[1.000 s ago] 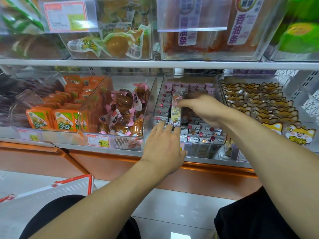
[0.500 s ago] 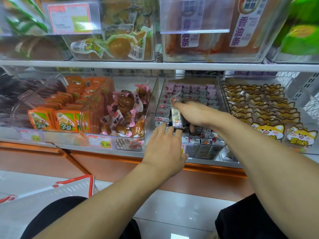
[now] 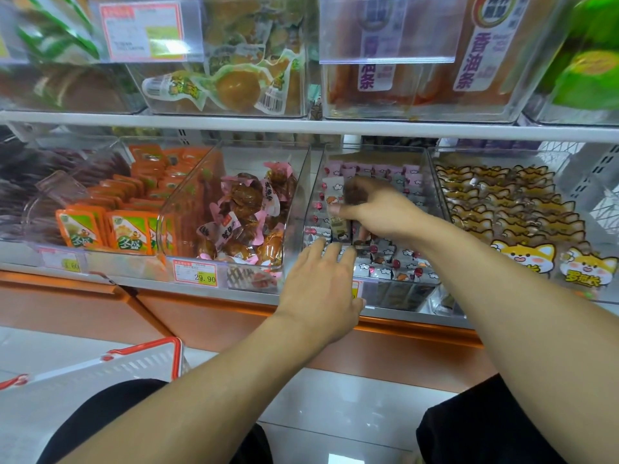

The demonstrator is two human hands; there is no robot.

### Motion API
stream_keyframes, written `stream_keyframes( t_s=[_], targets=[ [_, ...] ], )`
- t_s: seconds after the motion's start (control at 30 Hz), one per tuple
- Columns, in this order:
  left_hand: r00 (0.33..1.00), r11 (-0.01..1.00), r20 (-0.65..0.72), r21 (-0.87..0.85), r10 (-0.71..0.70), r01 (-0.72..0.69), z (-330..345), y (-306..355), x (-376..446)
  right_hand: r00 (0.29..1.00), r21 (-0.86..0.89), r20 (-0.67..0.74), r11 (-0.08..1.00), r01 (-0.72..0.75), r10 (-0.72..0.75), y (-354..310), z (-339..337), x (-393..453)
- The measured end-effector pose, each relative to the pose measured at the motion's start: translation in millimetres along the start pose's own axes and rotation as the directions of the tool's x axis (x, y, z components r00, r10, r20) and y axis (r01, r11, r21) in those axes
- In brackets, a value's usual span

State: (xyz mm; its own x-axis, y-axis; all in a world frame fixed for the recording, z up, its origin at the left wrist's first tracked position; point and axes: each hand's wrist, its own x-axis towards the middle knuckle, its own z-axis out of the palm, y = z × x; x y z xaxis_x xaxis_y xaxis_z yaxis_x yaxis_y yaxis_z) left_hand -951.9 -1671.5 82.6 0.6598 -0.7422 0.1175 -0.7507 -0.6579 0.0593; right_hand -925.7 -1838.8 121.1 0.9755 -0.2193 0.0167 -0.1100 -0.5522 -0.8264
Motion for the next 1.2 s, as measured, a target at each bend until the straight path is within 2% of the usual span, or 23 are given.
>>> stream_keyframes(
  t_s=[0.07,0.17,0.33,0.47,0.67,0.8,0.87,0.93,1.07,1.2],
  targets=[
    [1.000,1.000,-0.002,-0.010,0.002,-0.002,0.5,-0.1,0.2,0.998,0.025,0.051,0.999,-0.023,0.022,2.0,-4.0,-2.1],
    [1.000,1.000,-0.018,-0.023,0.007,-0.007,1.5,-0.8,0.5,0.995,-0.051,0.098,0.998,-0.021,0.026,4.9,-14.1,-7.3],
    [0.997,0.996,-0.077,-0.088,-0.022,0.015,2.6,0.5,0.8,0.999,-0.373,-0.036,0.928,-0.003,-0.011,12.4,-34.2,-16.0],
    [0.999,0.998,-0.051,-0.057,0.007,-0.010,5.2,2.2,6.3,0.999,-0.573,0.008,0.819,-0.030,0.041,17.1,-28.8,-19.7],
    [1.000,0.998,0.028,-0.062,-0.010,0.012,5.0,0.8,14.6,0.998,-0.553,-0.027,0.831,-0.061,0.055,17.0,-17.4,-19.4],
    [0.999,0.998,0.045,-0.058,-0.008,0.010,3.2,0.8,18.5,0.996,-0.594,-0.044,0.800,-0.084,0.072,14.7,-11.6,-21.9],
    [0.998,0.999,0.061,-0.045,-0.020,0.022,3.0,1.8,19.4,0.995,-0.547,-0.074,0.832,-0.093,0.062,13.1,-11.2,-22.7],
    [0.998,0.995,0.061,-0.088,-0.032,0.037,1.6,2.6,19.3,0.990,-0.426,-0.137,0.901,-0.084,0.027,9.3,-14.0,-24.8],
    [0.992,0.919,-0.085,-0.391,-0.089,0.049,-7.7,3.7,16.8,0.925,-0.148,-0.380,0.989,-0.030,-0.028,3.3,-24.8,-32.2],
    [0.930,0.769,-0.259,-0.638,-0.262,0.039,-22.3,-2.1,12.7,0.829,0.173,-0.552,0.985,0.007,0.090,-2.6,-37.1,-46.6]
  ],
)
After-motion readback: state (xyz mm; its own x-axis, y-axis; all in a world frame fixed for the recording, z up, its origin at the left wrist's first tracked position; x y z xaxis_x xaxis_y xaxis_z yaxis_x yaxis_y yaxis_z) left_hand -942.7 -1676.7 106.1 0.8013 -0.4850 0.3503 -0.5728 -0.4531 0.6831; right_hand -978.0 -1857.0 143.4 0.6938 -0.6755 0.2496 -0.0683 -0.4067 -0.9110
